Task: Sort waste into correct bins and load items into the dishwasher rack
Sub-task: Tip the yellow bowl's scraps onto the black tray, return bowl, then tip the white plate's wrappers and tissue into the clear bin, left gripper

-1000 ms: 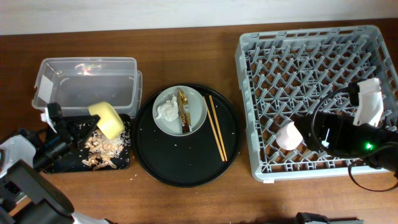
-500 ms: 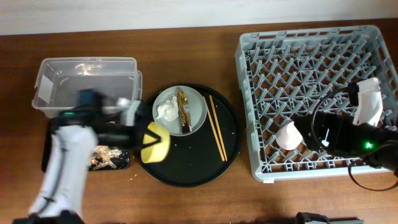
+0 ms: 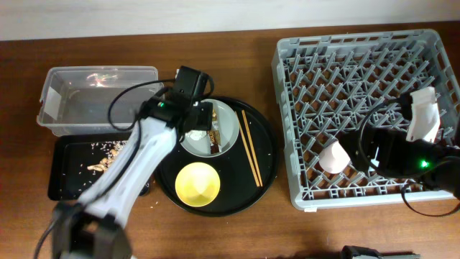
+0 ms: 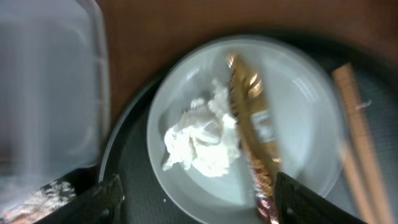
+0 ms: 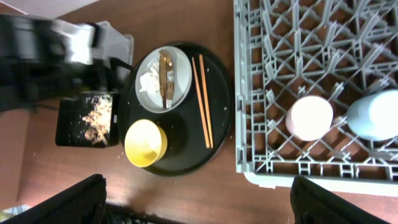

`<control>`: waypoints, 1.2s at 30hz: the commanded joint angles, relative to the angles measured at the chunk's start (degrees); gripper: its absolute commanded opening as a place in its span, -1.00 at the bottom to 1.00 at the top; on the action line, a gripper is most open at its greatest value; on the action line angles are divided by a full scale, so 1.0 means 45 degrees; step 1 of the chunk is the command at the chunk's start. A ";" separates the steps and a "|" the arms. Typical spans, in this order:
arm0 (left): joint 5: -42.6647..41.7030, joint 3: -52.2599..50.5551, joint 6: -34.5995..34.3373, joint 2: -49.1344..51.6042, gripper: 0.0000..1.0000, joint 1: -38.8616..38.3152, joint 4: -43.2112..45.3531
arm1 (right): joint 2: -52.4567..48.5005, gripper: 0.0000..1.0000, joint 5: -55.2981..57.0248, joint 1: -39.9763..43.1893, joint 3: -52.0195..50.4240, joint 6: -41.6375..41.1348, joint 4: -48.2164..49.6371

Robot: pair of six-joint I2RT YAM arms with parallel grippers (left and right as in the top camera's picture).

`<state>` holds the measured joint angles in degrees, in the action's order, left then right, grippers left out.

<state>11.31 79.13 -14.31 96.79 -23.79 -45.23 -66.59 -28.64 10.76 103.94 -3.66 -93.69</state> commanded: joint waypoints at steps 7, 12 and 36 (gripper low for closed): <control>-0.1302 0.0311 0.0918 0.4702 -1.00 0.0661 0.1234 | 0.0034 0.89 -0.0160 -0.0083 0.0049 0.0053 -0.0092; -0.0228 0.4119 0.0821 0.2050 -1.00 0.1515 -0.3410 | 0.0034 0.89 -0.0160 -0.0083 0.0049 0.0058 -0.0097; -0.1389 0.2045 -0.3327 0.2229 -0.99 -0.0602 -0.2016 | 0.0034 0.89 -0.0160 -0.0083 0.0049 0.0058 -0.0146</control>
<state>1.08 80.64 -29.65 115.09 -28.12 -47.86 -66.59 -28.64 10.76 103.94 -3.62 -94.28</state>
